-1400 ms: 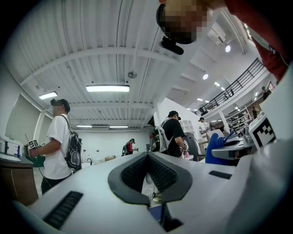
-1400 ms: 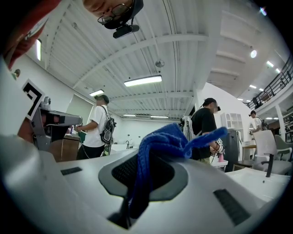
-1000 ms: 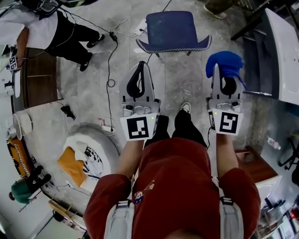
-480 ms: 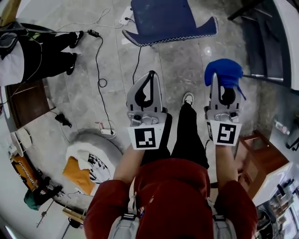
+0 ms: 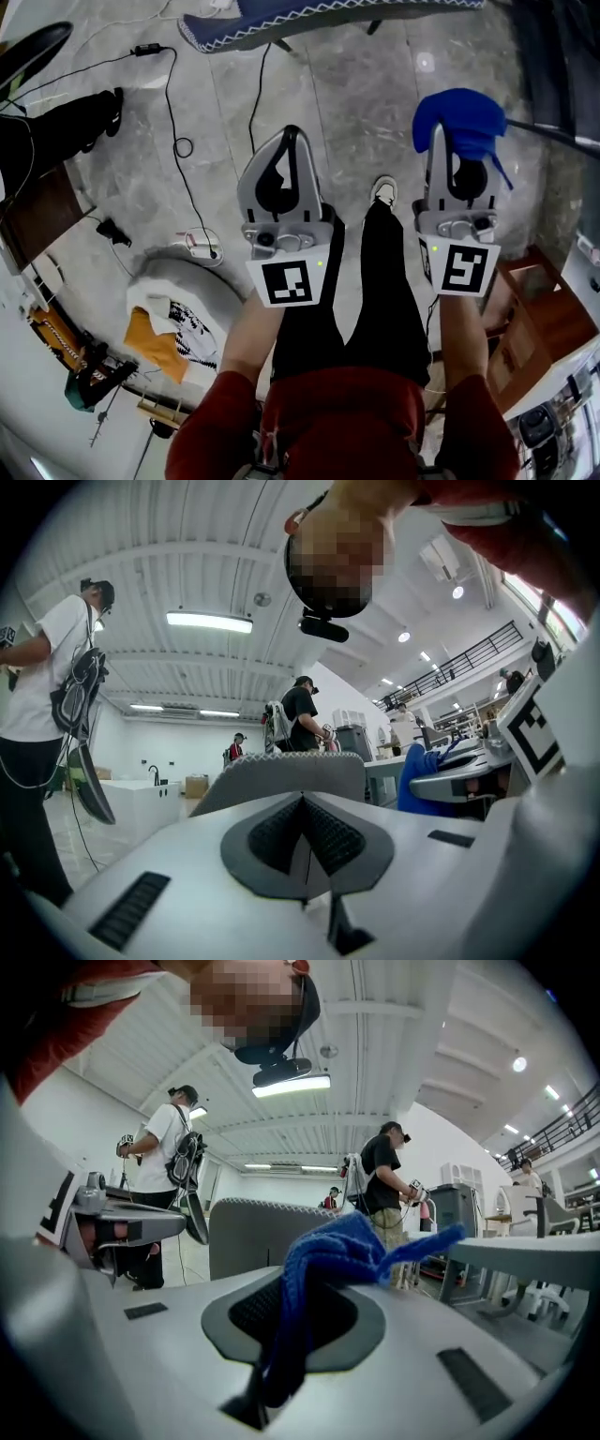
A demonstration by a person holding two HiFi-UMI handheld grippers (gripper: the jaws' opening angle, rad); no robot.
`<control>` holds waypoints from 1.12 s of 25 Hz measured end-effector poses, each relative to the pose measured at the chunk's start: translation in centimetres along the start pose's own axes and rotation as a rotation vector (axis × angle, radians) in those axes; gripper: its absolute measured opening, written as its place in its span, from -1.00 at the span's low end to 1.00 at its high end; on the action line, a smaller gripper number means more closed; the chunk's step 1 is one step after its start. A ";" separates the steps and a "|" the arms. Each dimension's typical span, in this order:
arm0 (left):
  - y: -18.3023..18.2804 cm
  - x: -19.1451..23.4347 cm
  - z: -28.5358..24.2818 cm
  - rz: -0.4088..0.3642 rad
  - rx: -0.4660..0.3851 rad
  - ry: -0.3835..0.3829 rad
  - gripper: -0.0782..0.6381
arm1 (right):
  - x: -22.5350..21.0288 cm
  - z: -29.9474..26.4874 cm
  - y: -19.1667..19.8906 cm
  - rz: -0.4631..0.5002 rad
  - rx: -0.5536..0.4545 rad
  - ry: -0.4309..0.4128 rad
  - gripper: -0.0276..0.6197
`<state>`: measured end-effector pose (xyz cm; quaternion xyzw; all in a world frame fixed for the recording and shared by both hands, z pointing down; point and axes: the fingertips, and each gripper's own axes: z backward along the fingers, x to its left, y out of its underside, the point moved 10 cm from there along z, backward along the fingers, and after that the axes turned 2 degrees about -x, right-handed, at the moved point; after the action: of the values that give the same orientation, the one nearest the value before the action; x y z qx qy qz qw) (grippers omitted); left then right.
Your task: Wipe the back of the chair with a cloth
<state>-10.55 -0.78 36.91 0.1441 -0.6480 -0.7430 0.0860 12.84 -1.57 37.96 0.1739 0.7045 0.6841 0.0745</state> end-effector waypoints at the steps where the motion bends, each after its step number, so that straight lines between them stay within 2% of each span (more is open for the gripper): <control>1: 1.3 -0.5 0.3 0.003 0.004 -0.005 -0.74 | 0.0 0.1 1.3 -0.014 -0.003 -0.003 -0.74; 5: 5.8 -1.8 0.7 0.003 0.008 -0.017 -0.74 | 0.0 0.1 6.4 0.009 0.022 -0.016 -0.74; 15: 14.9 -3.9 1.0 -0.012 0.027 -0.051 -0.74 | 0.0 -2.7 15.6 0.068 0.012 -0.053 -0.74; 19: 16.7 -4.4 0.4 -0.030 0.024 -0.040 -0.74 | -0.5 -3.6 18.0 0.090 0.044 -0.065 -0.74; 28: 18.3 -4.1 0.6 -0.008 0.068 -0.084 -0.74 | -2.4 -6.5 21.9 0.139 0.176 -0.055 -0.74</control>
<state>-7.97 -1.60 55.46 0.1183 -0.6754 -0.7261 0.0508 16.01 -8.40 59.68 0.2470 0.7458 0.6180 0.0305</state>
